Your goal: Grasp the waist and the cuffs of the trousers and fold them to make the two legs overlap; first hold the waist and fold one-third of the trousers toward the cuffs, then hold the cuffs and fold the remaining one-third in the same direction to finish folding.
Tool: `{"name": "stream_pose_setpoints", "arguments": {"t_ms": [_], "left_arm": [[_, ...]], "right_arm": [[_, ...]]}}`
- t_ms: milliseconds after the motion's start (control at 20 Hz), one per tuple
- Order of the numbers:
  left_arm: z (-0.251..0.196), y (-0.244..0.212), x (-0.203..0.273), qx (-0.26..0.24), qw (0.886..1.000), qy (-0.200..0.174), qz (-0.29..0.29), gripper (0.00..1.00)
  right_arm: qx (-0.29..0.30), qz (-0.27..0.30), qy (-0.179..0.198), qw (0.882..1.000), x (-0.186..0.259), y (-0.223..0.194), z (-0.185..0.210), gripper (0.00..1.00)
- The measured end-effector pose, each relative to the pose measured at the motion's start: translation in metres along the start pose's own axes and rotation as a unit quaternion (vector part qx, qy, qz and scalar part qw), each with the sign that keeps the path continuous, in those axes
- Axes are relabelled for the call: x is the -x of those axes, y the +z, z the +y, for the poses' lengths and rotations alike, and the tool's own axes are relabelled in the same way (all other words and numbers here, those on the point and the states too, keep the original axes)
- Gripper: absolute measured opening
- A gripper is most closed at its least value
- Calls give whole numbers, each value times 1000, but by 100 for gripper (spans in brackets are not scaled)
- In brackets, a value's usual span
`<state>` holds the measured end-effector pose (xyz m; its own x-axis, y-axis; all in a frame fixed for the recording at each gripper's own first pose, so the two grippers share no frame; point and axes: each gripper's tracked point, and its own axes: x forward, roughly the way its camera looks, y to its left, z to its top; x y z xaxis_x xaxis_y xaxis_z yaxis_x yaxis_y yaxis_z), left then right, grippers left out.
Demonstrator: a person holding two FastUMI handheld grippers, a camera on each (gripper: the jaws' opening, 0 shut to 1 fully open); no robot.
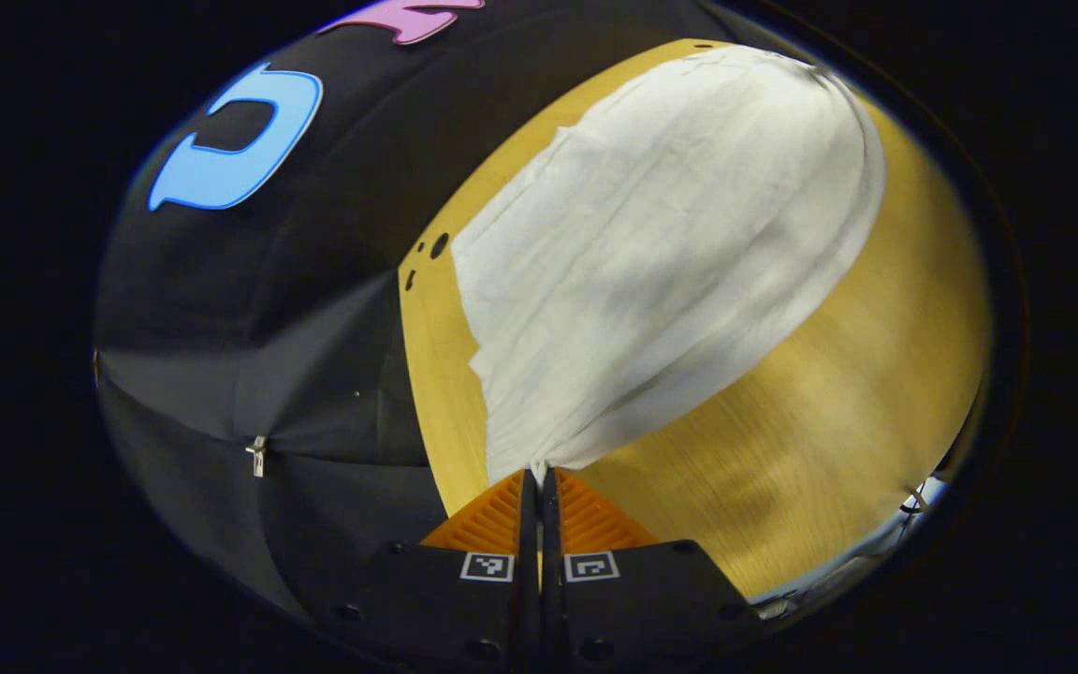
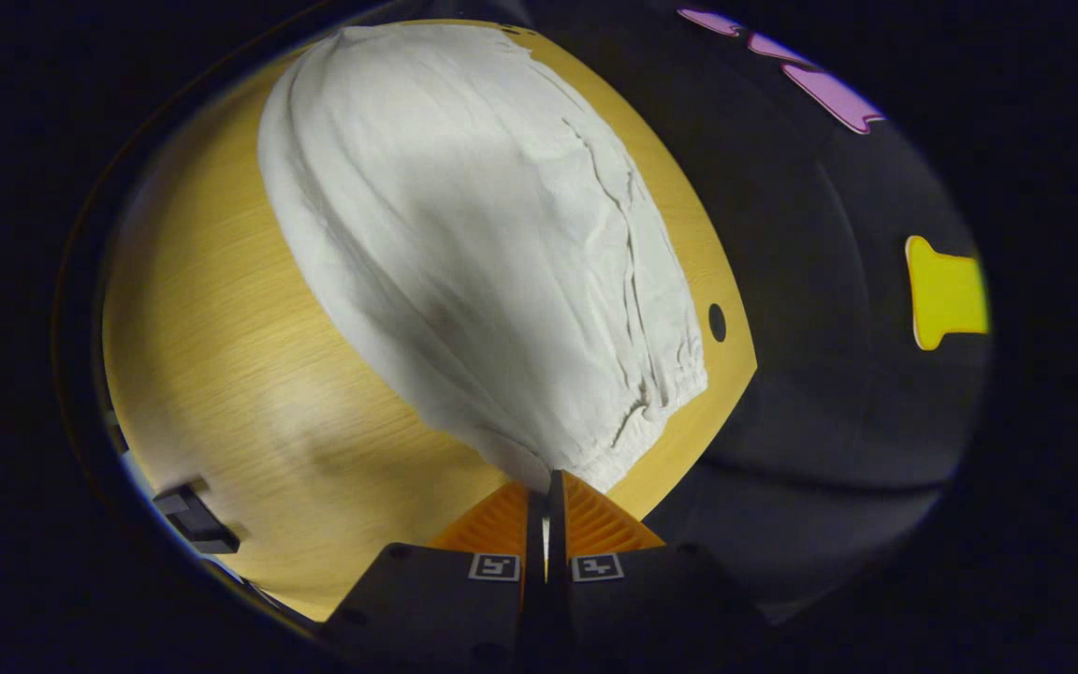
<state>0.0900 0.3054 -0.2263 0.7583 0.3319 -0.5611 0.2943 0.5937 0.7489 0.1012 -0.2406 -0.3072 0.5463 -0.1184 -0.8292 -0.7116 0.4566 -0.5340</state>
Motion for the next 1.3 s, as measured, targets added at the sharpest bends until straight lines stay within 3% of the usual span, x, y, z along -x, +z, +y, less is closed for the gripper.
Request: {"name": "stream_pose_setpoints", "arguments": {"t_ms": [250, 500, 750, 850, 1000, 1200, 1300], "left_arm": [[40, 29, 0, 73, 996, 36, -20, 6], [70, 73, -25, 182, 980, 73, -27, 5], [99, 125, -49, 261, 961, 73, -50, 5], [97, 141, -65, 316, 946, 54, -49, 5], [114, 165, -84, 400, 913, 47, -61, 5], [135, 188, -120, 417, 905, 43, -68, 5], [142, 200, -137, 417, 905, 42, -74, 5]], "right_arm": [[-131, -34, -30, 990, 3, 23, -47, 5], [-261, -64, -52, 962, -2, 56, -96, 5], [-342, -94, -66, 932, -23, 95, -136, 5], [-385, -103, -61, 915, -36, 110, -149, 5], [-411, -105, -63, 903, -51, 118, -164, 5], [-457, -117, -69, 879, -71, 132, -186, 5], [-465, -113, -75, 875, -85, 130, -195, 5]]}}
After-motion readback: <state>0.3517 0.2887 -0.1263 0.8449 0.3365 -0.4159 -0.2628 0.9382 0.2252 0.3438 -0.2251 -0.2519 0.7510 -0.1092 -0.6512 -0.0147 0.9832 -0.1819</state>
